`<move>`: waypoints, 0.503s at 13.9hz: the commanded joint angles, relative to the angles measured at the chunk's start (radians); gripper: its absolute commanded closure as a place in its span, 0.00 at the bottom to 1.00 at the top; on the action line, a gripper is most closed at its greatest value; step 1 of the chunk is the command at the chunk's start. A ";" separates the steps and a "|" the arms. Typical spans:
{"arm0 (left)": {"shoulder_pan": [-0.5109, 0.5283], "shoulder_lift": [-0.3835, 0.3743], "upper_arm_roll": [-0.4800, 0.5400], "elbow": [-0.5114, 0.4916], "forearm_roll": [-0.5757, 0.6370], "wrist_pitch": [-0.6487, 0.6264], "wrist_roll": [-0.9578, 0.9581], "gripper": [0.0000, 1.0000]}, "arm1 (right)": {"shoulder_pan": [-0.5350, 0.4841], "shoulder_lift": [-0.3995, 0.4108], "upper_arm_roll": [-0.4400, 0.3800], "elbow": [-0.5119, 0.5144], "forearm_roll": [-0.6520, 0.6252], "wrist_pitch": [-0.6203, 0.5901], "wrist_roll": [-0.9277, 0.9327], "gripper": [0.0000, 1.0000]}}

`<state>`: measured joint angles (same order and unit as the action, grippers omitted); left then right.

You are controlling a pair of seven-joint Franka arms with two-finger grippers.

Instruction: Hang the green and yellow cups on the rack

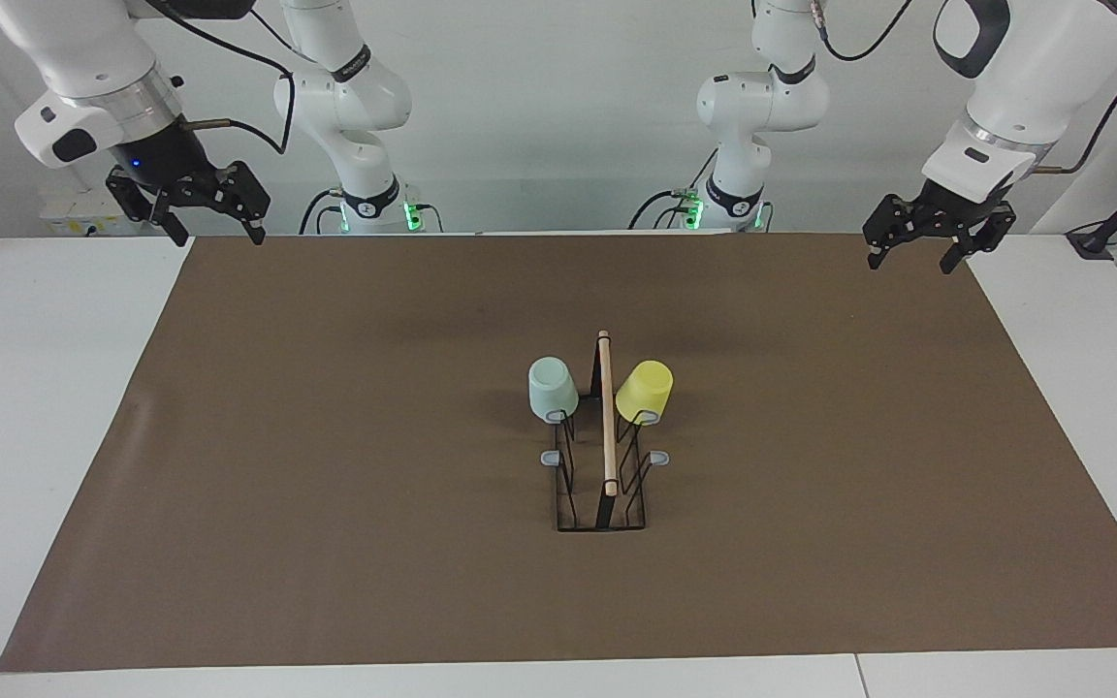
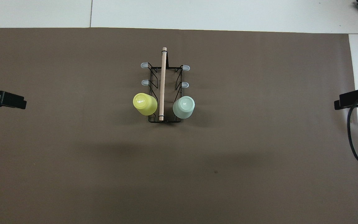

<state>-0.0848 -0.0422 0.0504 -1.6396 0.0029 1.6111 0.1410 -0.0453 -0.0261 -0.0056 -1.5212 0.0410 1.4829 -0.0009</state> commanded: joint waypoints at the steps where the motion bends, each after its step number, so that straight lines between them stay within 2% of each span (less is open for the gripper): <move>1: 0.004 -0.008 -0.003 0.007 -0.006 -0.020 0.009 0.00 | -0.005 -0.008 0.004 -0.013 -0.006 0.019 0.013 0.00; 7: 0.008 -0.010 0.005 0.017 -0.008 -0.031 0.009 0.00 | -0.011 -0.003 0.006 -0.007 -0.006 0.019 0.015 0.00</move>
<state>-0.0847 -0.0429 0.0530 -1.6393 0.0029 1.6068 0.1409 -0.0472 -0.0261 -0.0068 -1.5212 0.0410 1.4906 -0.0009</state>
